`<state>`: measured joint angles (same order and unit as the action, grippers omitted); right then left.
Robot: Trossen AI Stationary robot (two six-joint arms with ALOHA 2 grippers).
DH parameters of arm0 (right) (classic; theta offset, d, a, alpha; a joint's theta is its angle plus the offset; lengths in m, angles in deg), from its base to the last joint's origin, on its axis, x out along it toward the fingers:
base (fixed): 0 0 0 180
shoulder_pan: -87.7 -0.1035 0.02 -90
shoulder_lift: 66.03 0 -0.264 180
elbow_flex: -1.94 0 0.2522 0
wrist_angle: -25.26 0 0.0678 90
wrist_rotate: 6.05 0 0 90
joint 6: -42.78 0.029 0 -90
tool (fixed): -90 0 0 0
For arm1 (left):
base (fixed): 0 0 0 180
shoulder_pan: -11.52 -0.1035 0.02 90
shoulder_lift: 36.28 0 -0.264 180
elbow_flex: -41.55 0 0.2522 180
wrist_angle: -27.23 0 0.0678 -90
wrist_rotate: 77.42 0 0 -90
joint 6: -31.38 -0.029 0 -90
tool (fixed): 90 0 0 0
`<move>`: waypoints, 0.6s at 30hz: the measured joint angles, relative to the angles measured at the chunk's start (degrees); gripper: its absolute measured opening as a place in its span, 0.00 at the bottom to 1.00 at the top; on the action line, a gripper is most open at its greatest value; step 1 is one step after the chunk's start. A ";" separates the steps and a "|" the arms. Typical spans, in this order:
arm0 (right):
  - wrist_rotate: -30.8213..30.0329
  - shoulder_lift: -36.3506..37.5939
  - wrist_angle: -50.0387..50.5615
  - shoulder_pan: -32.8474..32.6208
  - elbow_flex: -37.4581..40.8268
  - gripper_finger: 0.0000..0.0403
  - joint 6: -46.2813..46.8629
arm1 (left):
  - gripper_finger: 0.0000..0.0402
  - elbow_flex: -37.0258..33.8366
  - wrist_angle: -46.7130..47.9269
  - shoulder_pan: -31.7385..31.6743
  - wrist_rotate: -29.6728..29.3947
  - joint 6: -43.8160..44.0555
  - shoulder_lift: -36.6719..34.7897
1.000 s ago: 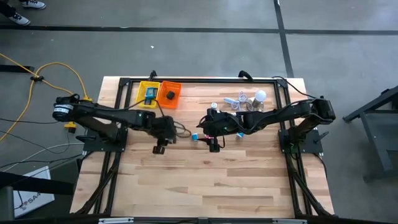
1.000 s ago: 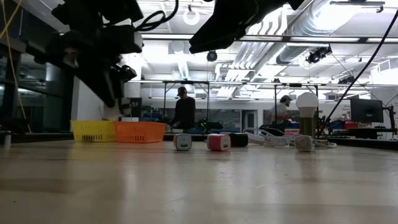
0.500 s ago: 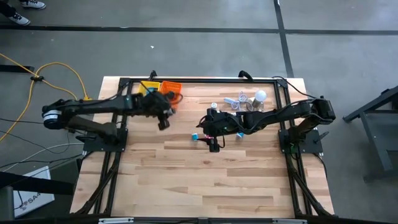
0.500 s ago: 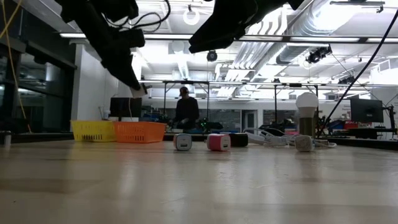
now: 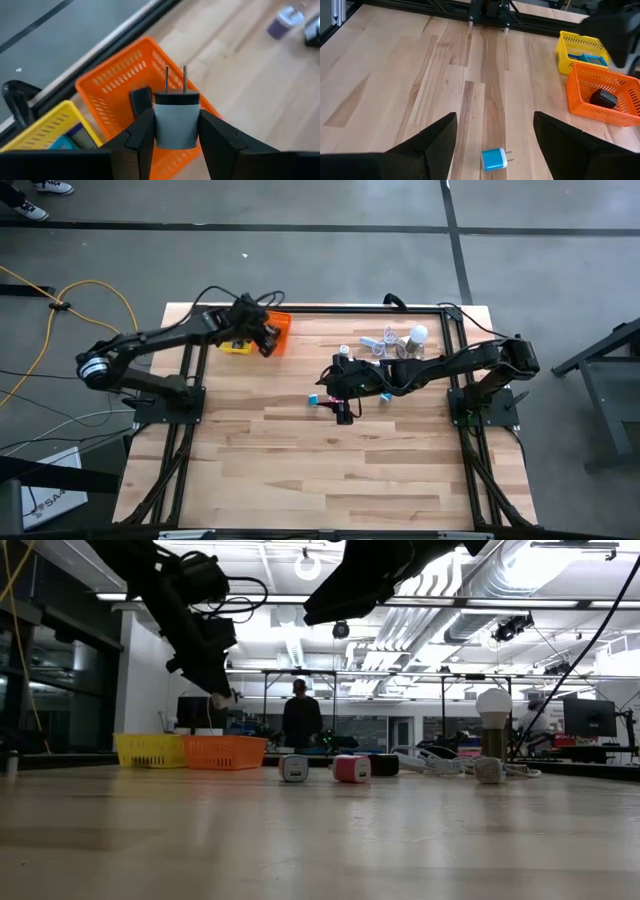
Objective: Pick & Place Office items
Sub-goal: Put the white adapter into the orange basket
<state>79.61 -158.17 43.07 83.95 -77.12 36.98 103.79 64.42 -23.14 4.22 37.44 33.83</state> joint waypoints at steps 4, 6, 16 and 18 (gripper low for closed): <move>0.00 0.00 -0.02 0.00 0.00 0.62 0.00 | 0.31 2.03 0.79 -3.09 0.04 0.00 2.29; 0.00 0.00 -0.02 -0.02 0.00 0.62 0.00 | 0.31 3.02 1.50 -4.25 0.04 0.00 3.95; 0.01 0.00 -0.02 -0.02 0.00 0.62 0.01 | 0.31 5.76 2.80 -5.58 0.82 0.32 13.34; 0.00 0.00 -0.02 -0.01 0.00 0.62 0.00 | 0.31 5.76 3.88 -5.29 0.96 1.35 14.14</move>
<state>79.61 -158.17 43.06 83.94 -77.12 36.98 109.55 68.30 -28.43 5.18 38.79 47.97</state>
